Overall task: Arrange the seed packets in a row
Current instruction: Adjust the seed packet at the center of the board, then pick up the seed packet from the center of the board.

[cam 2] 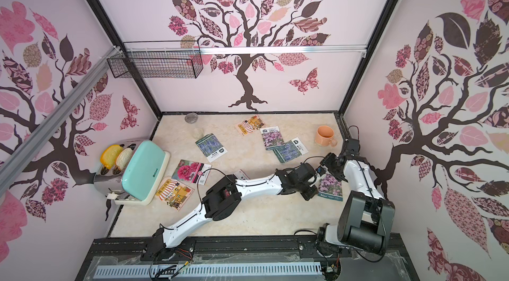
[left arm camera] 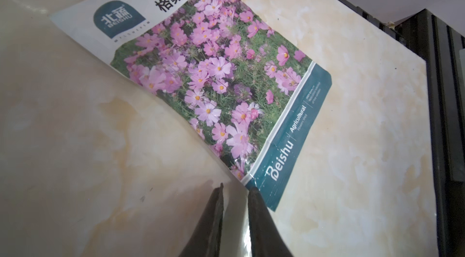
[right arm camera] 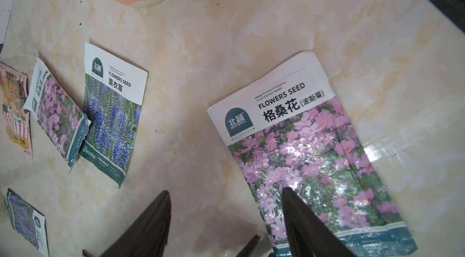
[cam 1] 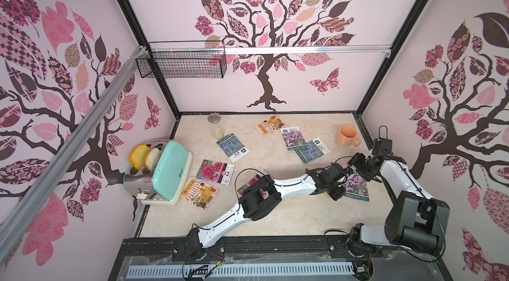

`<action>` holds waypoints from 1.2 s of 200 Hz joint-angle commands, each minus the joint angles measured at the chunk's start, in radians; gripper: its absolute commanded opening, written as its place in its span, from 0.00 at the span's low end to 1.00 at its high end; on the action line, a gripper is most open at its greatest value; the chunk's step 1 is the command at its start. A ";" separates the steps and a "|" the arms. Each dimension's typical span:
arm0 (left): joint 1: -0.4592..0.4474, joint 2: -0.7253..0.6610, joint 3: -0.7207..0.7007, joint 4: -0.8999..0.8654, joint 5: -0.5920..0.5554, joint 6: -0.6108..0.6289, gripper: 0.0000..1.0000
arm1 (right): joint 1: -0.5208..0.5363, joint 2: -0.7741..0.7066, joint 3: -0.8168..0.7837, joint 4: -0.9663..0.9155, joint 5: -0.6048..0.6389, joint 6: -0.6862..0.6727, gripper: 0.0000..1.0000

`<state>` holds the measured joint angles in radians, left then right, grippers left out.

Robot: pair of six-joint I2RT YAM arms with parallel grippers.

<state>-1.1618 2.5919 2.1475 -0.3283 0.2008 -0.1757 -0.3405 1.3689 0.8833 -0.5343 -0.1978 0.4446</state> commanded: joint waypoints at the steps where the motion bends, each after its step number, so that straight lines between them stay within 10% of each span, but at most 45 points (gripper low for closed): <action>1: -0.019 0.050 0.017 -0.050 0.006 0.010 0.22 | 0.005 -0.019 0.005 -0.004 0.001 -0.007 0.72; 85: -0.008 -0.026 -0.114 0.018 -0.054 0.001 0.22 | 0.008 -0.007 0.014 0.008 -0.023 -0.009 0.72; 169: 0.097 -0.364 -0.603 0.245 -0.154 -0.033 0.24 | 0.130 0.074 0.102 0.012 0.012 0.009 0.72; 240: 0.395 -0.575 -0.701 0.155 -0.258 -0.008 0.52 | 0.273 0.237 0.248 0.048 -0.032 0.045 0.72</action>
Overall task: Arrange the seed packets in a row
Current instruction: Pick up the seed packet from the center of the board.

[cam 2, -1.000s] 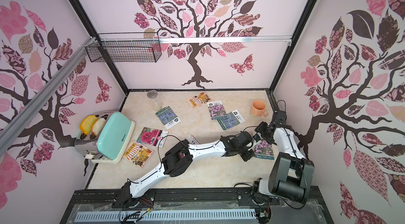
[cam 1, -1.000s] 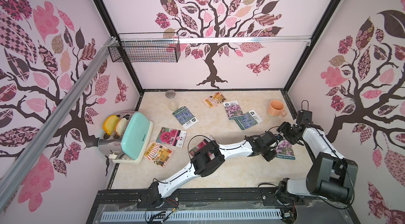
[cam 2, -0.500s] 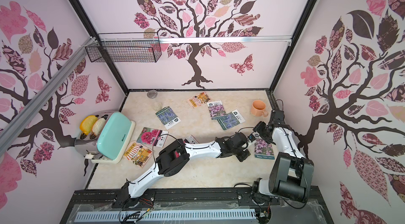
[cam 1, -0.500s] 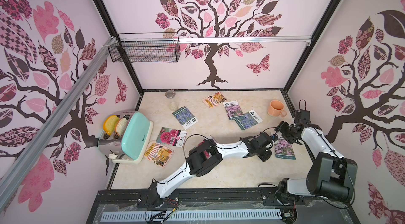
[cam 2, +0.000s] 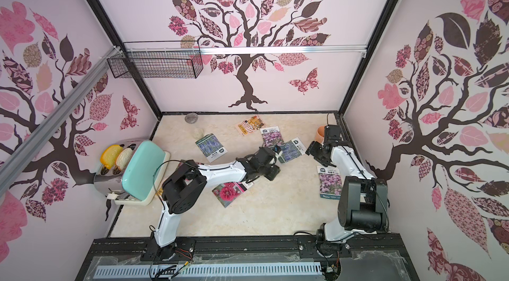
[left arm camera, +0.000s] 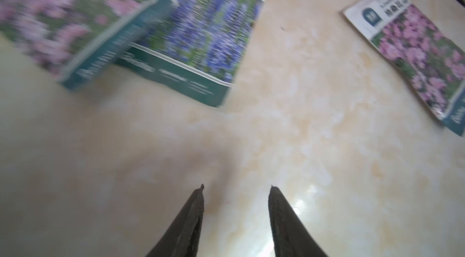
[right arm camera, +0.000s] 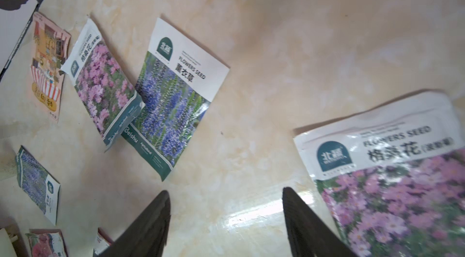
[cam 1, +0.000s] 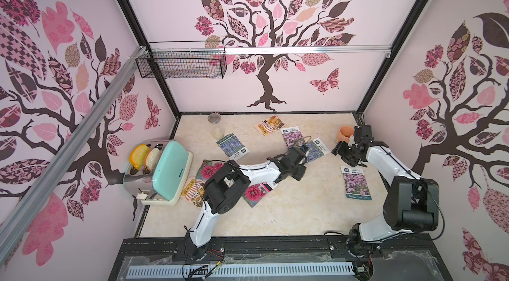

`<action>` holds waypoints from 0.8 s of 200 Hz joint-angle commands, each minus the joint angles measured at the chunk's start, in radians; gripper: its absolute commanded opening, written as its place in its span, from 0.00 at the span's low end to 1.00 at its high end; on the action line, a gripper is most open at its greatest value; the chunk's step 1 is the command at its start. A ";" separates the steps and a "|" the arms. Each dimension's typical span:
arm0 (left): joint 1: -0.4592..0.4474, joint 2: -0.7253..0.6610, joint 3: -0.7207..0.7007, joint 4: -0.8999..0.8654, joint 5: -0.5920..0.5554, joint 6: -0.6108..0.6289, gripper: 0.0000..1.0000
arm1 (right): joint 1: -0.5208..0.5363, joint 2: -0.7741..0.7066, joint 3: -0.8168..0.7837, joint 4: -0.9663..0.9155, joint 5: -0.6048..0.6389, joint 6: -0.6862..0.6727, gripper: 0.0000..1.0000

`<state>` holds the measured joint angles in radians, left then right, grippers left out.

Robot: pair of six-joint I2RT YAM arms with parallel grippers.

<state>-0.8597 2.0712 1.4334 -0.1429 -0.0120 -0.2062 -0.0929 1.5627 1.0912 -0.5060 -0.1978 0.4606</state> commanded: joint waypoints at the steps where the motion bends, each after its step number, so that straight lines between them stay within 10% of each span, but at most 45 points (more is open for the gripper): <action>1: 0.096 -0.055 0.015 -0.033 -0.045 0.024 0.52 | 0.025 0.045 0.040 0.021 -0.035 0.030 0.72; 75: 0.322 -0.095 0.028 -0.040 0.055 -0.026 0.74 | 0.060 0.181 0.172 0.080 -0.126 0.034 0.73; 160: 0.349 0.230 0.396 -0.177 0.151 -0.037 0.77 | 0.117 0.510 0.488 0.087 -0.207 -0.003 0.70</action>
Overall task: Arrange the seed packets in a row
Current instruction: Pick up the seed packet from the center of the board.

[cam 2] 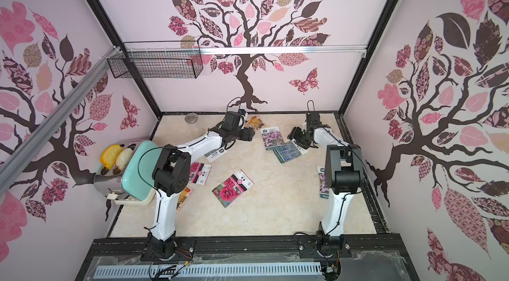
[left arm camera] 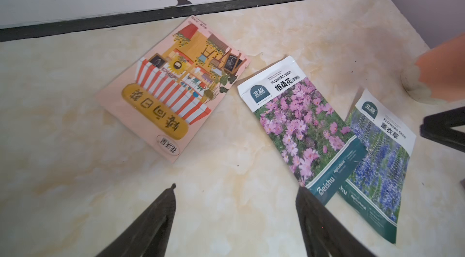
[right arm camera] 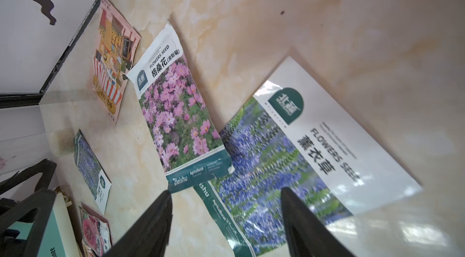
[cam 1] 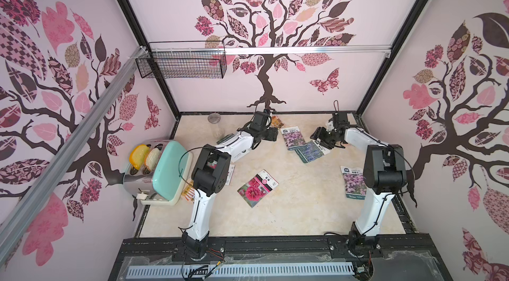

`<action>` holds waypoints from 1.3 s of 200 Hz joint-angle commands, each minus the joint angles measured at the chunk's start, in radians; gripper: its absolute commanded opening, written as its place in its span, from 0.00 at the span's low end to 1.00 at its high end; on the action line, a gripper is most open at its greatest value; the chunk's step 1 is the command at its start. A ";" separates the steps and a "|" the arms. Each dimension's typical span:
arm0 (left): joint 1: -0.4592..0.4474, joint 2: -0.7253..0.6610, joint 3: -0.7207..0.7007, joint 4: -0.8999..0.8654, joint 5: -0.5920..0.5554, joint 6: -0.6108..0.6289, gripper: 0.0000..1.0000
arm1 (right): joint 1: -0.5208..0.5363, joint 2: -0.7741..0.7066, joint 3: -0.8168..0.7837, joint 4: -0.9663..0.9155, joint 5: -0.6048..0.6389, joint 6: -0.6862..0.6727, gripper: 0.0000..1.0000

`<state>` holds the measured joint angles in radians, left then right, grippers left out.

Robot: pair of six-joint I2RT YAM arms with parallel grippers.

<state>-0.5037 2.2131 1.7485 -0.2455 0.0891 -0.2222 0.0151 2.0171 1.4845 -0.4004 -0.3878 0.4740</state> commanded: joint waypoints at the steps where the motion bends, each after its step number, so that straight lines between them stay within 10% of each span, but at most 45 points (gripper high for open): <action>1: -0.007 0.091 0.085 -0.076 0.050 -0.020 0.77 | 0.009 0.059 0.098 -0.018 -0.018 -0.017 0.70; 260: -0.042 0.447 0.538 -0.211 0.193 -0.202 0.77 | 0.072 0.407 0.488 -0.170 -0.120 -0.084 0.59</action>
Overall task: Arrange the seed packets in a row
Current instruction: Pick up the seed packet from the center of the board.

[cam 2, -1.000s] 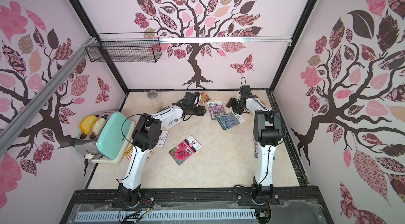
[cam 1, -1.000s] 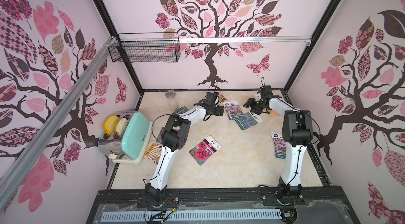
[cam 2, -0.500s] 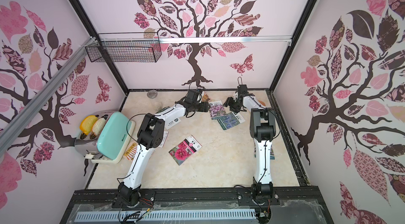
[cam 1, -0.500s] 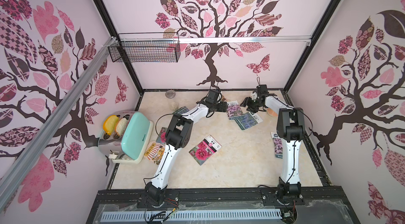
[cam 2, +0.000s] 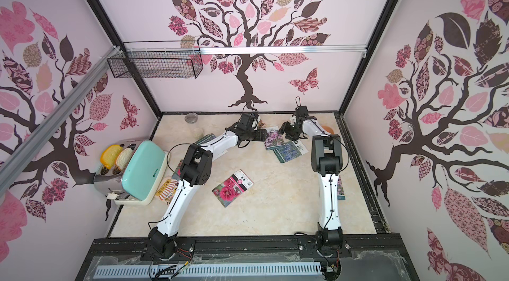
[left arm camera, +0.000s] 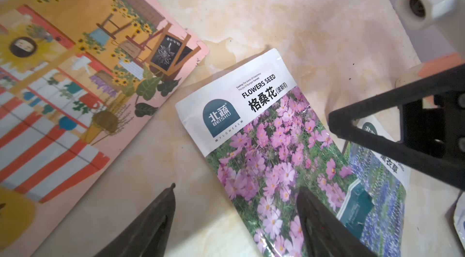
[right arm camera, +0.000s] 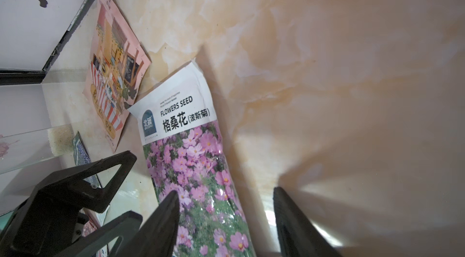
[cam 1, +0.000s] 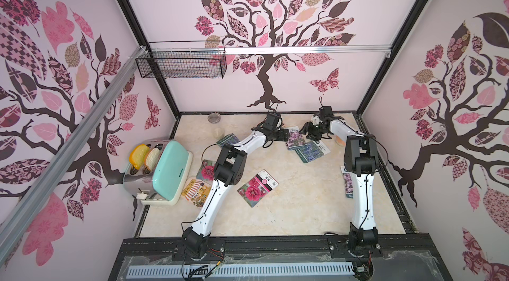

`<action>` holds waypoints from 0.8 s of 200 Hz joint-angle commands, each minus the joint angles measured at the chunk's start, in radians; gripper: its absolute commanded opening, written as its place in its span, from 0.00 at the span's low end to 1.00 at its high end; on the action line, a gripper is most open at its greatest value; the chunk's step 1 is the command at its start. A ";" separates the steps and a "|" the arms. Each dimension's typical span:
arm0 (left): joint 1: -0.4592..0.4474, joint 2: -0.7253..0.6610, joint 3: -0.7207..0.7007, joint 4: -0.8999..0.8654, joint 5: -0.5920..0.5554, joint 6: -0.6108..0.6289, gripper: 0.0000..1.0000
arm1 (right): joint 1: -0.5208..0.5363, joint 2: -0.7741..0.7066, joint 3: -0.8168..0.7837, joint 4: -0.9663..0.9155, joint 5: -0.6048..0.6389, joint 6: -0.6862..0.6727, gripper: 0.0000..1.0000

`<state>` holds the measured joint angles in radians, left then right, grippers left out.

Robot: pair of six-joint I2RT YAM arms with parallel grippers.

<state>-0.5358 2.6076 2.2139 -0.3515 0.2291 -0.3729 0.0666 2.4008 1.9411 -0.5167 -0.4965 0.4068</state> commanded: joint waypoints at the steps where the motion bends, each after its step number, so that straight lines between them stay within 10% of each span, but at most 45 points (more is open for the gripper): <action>1: -0.010 0.053 0.076 -0.110 0.054 -0.053 0.77 | 0.022 0.024 0.031 -0.054 -0.011 -0.017 0.59; 60: -0.008 0.031 0.019 -0.132 0.073 -0.205 0.69 | 0.038 0.046 0.030 -0.063 -0.017 -0.017 0.37; 160: 0.004 0.040 0.004 -0.058 0.083 -0.206 0.03 | 0.038 0.058 0.050 -0.055 -0.020 -0.022 0.17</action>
<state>-0.5289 2.6339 2.2311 -0.3958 0.2928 -0.5869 0.0952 2.4294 1.9579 -0.5549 -0.5056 0.3939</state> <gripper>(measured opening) 0.085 0.193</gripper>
